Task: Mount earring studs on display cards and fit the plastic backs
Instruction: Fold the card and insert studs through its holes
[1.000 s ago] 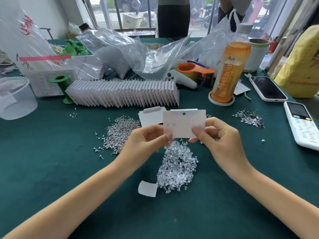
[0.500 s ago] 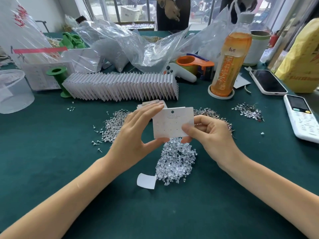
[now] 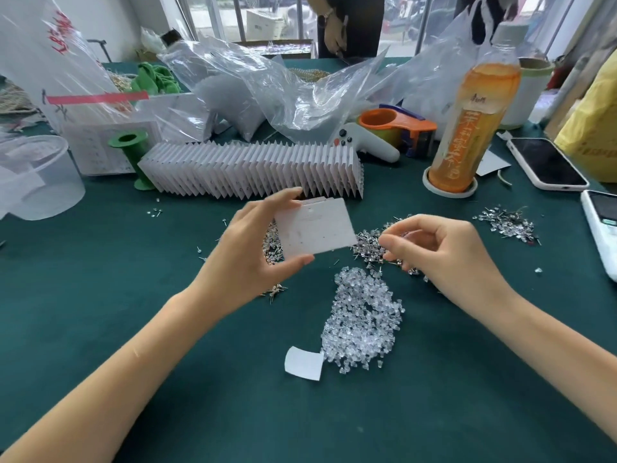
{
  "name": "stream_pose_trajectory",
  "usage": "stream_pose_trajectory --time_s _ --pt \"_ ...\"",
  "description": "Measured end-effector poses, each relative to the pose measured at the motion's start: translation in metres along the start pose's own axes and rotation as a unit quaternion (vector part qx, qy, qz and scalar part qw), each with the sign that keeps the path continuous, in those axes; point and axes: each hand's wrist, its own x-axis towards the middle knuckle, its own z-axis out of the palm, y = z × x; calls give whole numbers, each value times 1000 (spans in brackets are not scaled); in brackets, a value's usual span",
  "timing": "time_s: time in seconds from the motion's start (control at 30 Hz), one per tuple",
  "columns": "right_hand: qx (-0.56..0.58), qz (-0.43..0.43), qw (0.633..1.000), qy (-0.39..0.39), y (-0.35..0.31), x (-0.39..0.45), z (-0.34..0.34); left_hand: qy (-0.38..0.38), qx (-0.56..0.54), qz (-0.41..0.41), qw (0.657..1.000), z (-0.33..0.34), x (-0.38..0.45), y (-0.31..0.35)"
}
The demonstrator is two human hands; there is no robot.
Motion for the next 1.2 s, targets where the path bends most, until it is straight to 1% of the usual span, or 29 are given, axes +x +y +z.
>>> stream_pose_trajectory --time_s 0.07,0.13,0.2,0.27,0.43,0.63,0.8,0.93,1.0,1.07,1.13,1.2 --pt "-116 -49 991 -34 -2 3 6 8 9 -28 1000 -6 0 -10" --pt "-203 -98 969 -99 -9 5 23 13 14 -49 999 -8 -2 -17" --pt "-233 -136 950 -159 -16 8 45 19 13 -59 998 -8 -5 -21" --pt "-256 -163 935 -185 -20 12 66 26 5 -74 997 -8 -9 -24" --pt "-306 -184 911 -206 -21 17 93 41 -1 -95 995 -9 -11 -30" --pt "-312 -197 909 -196 -20 16 99 38 14 -102 994 -9 -10 -31" --pt "-317 -215 905 -185 -19 14 102 32 39 -81 995 -9 -10 -28" --pt "-346 -239 890 -179 -17 14 99 32 45 -80 995 -10 -10 -25" --pt "-335 -236 896 -171 -17 13 95 28 46 -80 995 -10 -10 -24" --pt "-292 -203 920 -164 -19 13 87 22 40 -76 996 -8 -11 -23" --pt "-207 -152 951 -169 -20 16 78 13 23 -80 996 -7 -12 -21" --pt "-102 -118 973 -169 -23 22 69 -2 1 -80 997 -6 -12 -19"
